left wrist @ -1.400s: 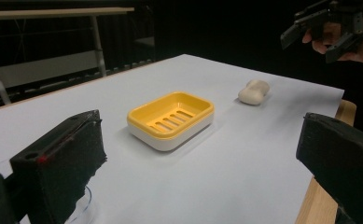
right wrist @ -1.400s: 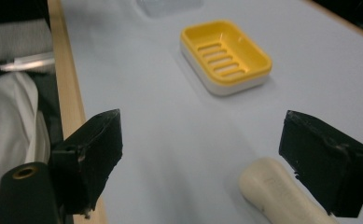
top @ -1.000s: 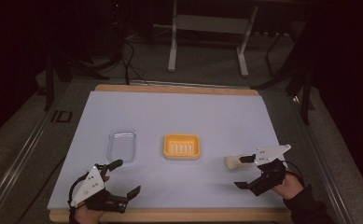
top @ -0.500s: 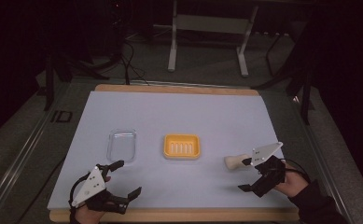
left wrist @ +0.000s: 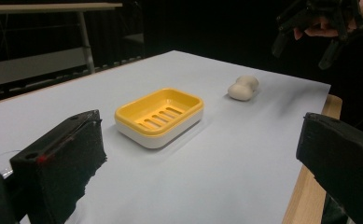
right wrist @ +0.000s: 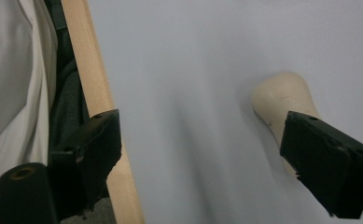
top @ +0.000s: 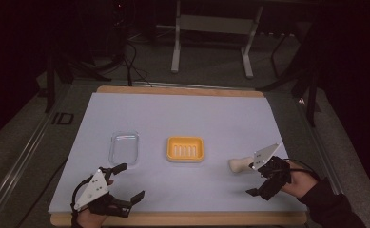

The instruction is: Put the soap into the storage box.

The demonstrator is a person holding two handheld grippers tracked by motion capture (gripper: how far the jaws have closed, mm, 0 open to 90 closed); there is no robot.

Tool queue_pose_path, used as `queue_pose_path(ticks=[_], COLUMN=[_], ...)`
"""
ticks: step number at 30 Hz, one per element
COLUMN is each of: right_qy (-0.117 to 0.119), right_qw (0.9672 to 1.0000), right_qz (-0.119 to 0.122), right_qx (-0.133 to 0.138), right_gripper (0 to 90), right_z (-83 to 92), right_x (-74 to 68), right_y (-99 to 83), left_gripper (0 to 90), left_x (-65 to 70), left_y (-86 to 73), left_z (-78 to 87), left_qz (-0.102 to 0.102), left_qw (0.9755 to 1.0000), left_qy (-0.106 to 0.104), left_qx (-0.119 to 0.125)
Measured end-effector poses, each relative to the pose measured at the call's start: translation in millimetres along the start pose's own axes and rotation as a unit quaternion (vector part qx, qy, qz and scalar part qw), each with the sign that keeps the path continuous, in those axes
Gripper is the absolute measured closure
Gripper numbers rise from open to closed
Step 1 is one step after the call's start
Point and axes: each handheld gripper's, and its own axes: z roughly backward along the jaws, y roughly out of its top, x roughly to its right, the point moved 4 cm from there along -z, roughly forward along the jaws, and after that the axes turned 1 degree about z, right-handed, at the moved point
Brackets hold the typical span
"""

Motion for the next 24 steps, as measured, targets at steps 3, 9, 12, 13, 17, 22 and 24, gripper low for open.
queue_pose_path(ticks=[3,9,12,13,17,22,24], right_qy=[0.013,0.025,0.029,0.026,0.036,0.043,0.043], right_qw=[0.9997,0.998,0.9966,0.9963,0.9937,0.9914,0.9902], right_qz=[0.003,0.005,0.007,0.01,0.016,0.021,0.023], right_qx=[-0.019,-0.058,-0.077,-0.081,-0.105,-0.122,-0.131], right_gripper=[12.7,12.6,12.8,12.8,13.5,13.5,13.4], right_z=[-1.9,-3.8,-3.8,-4.1,-7.4,-9.3,-8.5], right_x=[-0.2,0.1,0.0,0.1,-2.2,-0.7,1.2], right_y=[0.7,0.9,1.4,1.6,1.4,2.0,3.3], left_gripper=[1.1,1.1,1.2,1.1,1.1,1.2,1.2], left_x=[-0.2,0.0,0.0,0.1,0.3,0.2,0.1], left_y=[-0.3,-0.7,-0.9,-0.9,-1.1,-1.4,-1.4], left_z=[-0.4,-0.8,-0.8,-0.7,-0.5,-0.2,-0.5], left_qz=[0.001,0.001,0.001,0.002,0.002,0.003,0.003], left_qw=[1.0,1.0,1.0,1.0,1.0,1.0,1.0], left_qy=[0.0,-0.001,-0.001,-0.002,-0.003,-0.003,-0.003], left_qx=[-0.002,-0.003,-0.004,-0.005,-0.006,-0.006,-0.006])
